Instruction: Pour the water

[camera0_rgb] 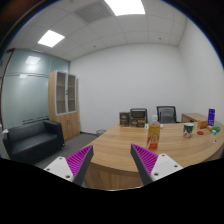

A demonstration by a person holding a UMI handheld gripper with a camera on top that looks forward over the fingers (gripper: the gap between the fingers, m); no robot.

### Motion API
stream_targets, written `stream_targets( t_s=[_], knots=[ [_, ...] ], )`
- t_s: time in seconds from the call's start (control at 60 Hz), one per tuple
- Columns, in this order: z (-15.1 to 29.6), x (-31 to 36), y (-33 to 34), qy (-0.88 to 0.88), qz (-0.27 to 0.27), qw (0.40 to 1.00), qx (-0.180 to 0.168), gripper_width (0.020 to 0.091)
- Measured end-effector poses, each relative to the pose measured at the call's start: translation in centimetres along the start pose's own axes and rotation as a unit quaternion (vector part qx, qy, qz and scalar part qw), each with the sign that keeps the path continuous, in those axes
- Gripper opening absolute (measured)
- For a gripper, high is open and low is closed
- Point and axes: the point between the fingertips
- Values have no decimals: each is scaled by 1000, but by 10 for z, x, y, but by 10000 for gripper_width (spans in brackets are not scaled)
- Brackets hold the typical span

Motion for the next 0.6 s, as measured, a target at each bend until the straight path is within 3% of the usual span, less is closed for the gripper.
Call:
stream_targets(
  t_s=[0.183,0.317,0.6],
  knots=[
    [2,8,-4,10,16,1000,5,835],
    [5,-10,-14,12,-3,1000,3,840],
    [-21,-137,-87,30,-92,995,25,838]
  ],
)
Point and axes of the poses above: the point between the fingertips, and its own axes, seen from behind it with the camera up: x to the left, z up, y backward, against the way the camera looks, and after that the axes turned 10 degrees about -x, right-handed
